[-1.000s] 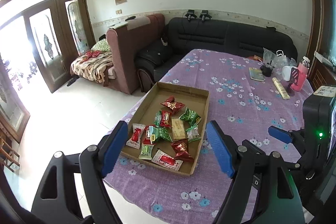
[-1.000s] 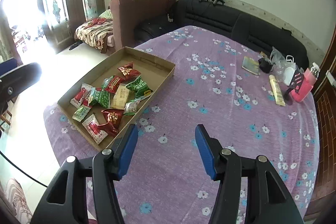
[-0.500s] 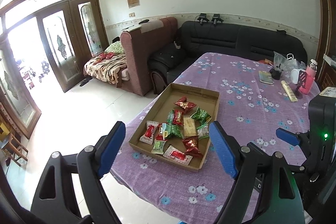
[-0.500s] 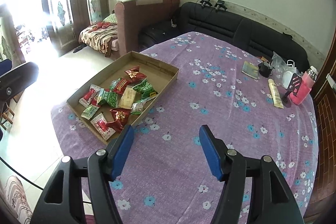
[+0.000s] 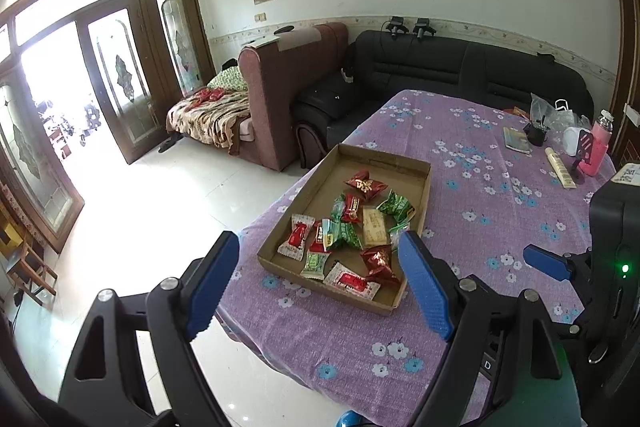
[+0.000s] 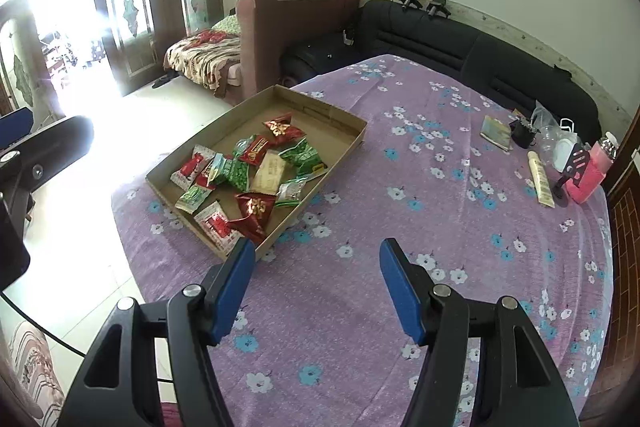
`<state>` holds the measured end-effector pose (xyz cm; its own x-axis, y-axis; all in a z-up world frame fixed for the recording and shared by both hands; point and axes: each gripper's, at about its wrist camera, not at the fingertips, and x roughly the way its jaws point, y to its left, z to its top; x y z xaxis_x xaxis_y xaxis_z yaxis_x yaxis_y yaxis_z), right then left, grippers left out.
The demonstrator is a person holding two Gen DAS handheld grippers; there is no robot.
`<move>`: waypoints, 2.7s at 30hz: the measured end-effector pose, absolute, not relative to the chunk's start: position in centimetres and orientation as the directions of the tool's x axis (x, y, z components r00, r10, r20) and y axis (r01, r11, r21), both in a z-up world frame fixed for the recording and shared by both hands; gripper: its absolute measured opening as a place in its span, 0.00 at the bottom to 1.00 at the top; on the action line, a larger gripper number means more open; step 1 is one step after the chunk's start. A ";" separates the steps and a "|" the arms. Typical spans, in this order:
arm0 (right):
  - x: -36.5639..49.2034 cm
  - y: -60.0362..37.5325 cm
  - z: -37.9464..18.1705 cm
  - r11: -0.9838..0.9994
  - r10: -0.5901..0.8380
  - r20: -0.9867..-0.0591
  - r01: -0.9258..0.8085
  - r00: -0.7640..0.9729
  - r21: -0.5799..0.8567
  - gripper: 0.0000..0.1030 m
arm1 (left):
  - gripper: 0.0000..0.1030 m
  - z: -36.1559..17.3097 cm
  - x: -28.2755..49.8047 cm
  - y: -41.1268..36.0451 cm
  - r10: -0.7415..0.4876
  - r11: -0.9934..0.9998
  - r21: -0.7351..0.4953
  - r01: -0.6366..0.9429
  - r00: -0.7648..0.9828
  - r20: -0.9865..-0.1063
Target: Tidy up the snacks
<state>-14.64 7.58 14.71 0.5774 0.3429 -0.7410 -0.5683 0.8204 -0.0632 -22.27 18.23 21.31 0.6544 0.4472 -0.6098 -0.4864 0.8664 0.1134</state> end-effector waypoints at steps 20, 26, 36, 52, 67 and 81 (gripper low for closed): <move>-15.8 9.5 14.4 0.808 0.344 -0.748 -0.585 0.568 -0.074 0.63 | 0.80 20.1 -22.5 19.8 0.428 0.866 0.087 -0.493 0.638 -0.640; -16.1 10.5 14.1 0.793 0.351 -0.754 -0.605 0.555 -0.077 0.63 | 0.80 19.4 -22.8 20.5 0.425 0.859 0.075 -0.507 0.624 -0.655; -16.1 10.2 13.7 0.796 0.351 -0.758 -0.602 0.550 -0.069 0.64 | 0.80 18.9 -22.3 20.1 0.402 0.868 0.061 -0.493 0.623 -0.671; -14.9 8.7 13.3 0.819 0.337 -0.762 -0.571 0.552 -0.052 0.65 | 0.80 18.3 -20.9 19.5 0.329 0.890 0.007 -0.457 0.629 -0.704; -14.4 8.7 12.3 0.818 0.320 -0.785 -0.572 0.531 -0.053 0.65 | 0.81 17.6 -20.1 19.5 0.306 0.896 -0.009 -0.445 0.631 -0.713; -14.4 9.2 12.0 0.820 0.318 -0.783 -0.569 0.534 -0.055 0.66 | 0.81 17.6 -19.9 19.7 0.298 0.899 -0.015 -0.437 0.638 -0.710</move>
<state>-14.44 9.21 12.03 0.5343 0.3183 -0.7831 -0.5692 0.8203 -0.0550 -19.90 19.71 17.60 0.6378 0.2981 -0.7102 -0.4370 0.8993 -0.0150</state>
